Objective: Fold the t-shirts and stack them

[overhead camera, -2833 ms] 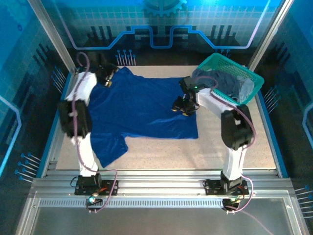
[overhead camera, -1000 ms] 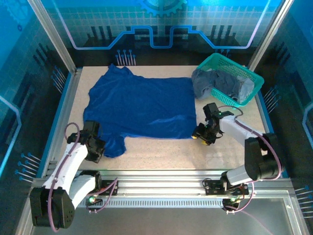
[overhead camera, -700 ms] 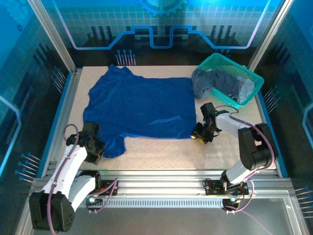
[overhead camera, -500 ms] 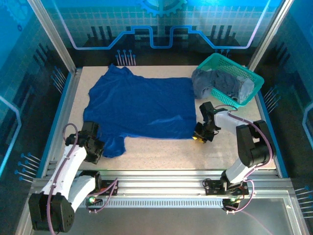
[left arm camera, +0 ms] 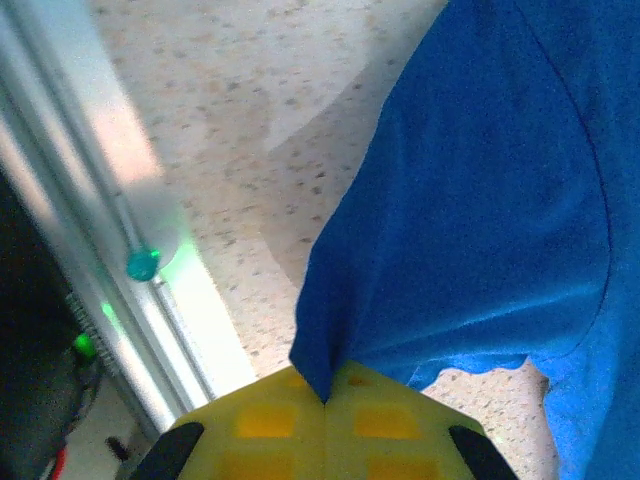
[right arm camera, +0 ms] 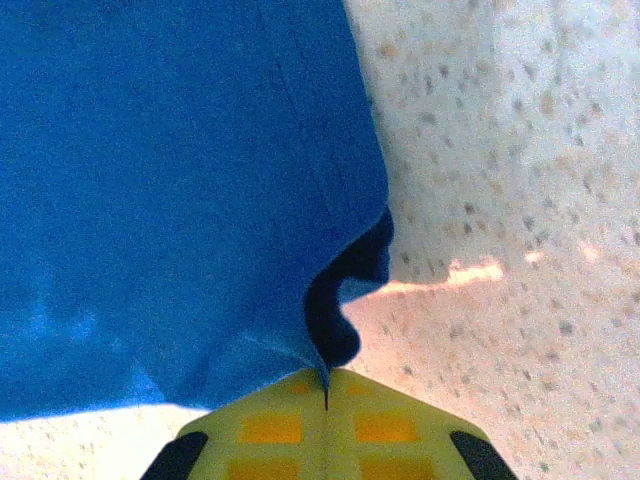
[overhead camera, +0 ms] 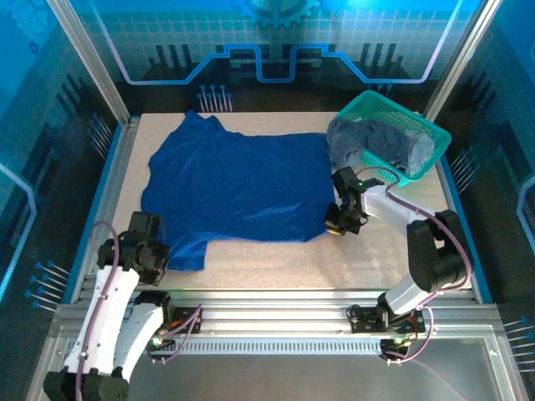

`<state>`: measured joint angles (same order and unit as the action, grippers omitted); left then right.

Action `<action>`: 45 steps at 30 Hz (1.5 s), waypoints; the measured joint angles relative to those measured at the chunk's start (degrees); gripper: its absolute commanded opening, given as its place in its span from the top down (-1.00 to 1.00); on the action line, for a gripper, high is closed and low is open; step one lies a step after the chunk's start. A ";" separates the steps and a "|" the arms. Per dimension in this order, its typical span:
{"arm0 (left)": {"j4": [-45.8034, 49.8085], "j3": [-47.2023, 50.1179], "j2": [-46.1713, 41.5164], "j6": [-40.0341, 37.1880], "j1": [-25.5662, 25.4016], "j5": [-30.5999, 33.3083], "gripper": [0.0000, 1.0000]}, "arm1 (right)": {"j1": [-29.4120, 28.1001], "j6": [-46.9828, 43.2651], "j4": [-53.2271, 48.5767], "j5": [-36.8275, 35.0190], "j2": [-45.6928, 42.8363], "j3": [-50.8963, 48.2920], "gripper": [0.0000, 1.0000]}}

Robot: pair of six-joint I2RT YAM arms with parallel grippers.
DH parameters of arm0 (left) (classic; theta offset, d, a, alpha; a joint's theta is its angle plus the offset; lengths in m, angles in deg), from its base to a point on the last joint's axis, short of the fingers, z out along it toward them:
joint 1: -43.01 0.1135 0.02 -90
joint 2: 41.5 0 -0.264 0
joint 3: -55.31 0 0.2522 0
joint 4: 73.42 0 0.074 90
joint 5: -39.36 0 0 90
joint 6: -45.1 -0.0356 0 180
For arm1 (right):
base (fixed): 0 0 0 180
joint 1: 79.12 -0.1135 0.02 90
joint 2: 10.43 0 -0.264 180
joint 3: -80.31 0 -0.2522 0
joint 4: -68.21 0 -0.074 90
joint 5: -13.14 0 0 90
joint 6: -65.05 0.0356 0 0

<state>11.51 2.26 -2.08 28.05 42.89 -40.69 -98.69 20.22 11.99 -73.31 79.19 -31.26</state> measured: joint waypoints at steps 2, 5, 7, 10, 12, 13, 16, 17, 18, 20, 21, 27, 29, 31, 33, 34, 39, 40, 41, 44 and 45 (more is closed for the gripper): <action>3.26 -0.76 -2.01 1.49 -0.11 0.35 1.00 | -0.31 -0.20 -1.73 0.04 -1.51 -1.38 1.00; 5.81 -1.18 -3.54 2.40 -0.28 0.11 1.00 | -0.55 -0.24 -3.82 0.31 -2.64 -4.13 1.00; 5.68 -0.96 -3.32 2.14 -0.52 -0.50 1.00 | -0.63 -0.22 -4.61 0.85 -2.60 -5.75 1.00; 3.76 -1.16 -0.39 0.76 -0.59 -0.57 1.00 | -0.63 -0.20 -5.79 1.55 -2.56 -5.77 1.00; 2.05 -3.50 4.04 -1.05 -0.61 -0.22 1.00 | -0.63 -0.17 -6.84 1.57 -2.51 -3.72 1.00; 0.76 -5.42 6.58 -2.16 -0.59 0.07 1.00 | -0.63 -0.17 -7.34 1.57 -2.49 -2.34 1.00; -4.52 -12.48 14.49 -6.03 -0.59 0.98 1.00 | -0.22 -0.15 -8.07 1.73 -1.81 2.91 1.00; -6.40 -14.99 17.42 -7.39 -0.59 1.03 1.00 | 0.20 -0.13 -8.13 1.92 -1.20 4.68 1.00; -8.55 -17.70 20.63 -8.76 -0.59 1.01 1.00 | 0.63 -0.13 -8.15 2.10 -0.35 6.38 1.00; -12.09 -21.79 26.08 -11.30 -0.59 0.96 1.00 | 1.55 -0.15 -8.22 2.49 1.84 9.42 1.00; -13.55 -23.63 28.59 -12.57 -0.59 0.96 1.00 | 2.01 -0.15 -8.52 2.56 3.23 11.02 1.00; -19.80 -35.34 42.07 -20.55 0.68 -0.76 1.00 | 3.72 -0.22 -10.03 2.62 11.91 21.55 1.00; -21.27 -38.34 45.57 -22.84 1.51 -1.79 1.00 | 4.02 -0.22 -10.47 2.56 14.16 24.70 1.00; -22.36 -40.44 48.30 -25.14 2.29 -2.47 1.00 | 4.17 -0.24 -10.73 2.45 15.98 27.39 1.00; -22.64 -41.88 50.40 -26.88 3.15 -2.97 1.00 | 4.31 -0.28 -11.17 2.08 17.59 29.88 1.00; -22.64 -42.38 51.06 -27.63 3.50 -3.02 1.00 | 4.31 -0.39 -11.45 1.77 18.23 30.95 1.00; -22.60 -44.54 54.03 -31.08 5.33 -3.17 1.00 | 4.50 -0.90 -12.28 0.37 21.75 36.20 1.00; -22.58 -44.87 54.42 -31.47 5.60 -3.17 1.00 | 4.57 -1.11 -12.46 0.11 22.27 36.83 1.00; -22.64 -45.24 54.90 -31.93 5.79 -3.15 1.00 | 4.68 -1.29 -12.68 -0.26 23.04 37.66 1.00; -22.73 -46.56 56.48 -33.11 6.32 -3.17 1.00 | 4.94 -1.62 -13.27 -0.98 24.87 39.67 1.00; -22.93 -46.75 56.87 -33.53 6.43 -3.17 1.00 | 5.03 -1.75 -13.53 -1.27 25.46 40.39 1.00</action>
<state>-11.41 -44.49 54.79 -5.48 49.31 -43.86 -93.66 18.47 -1.54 -74.57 104.66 9.13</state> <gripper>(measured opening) 0.051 0.060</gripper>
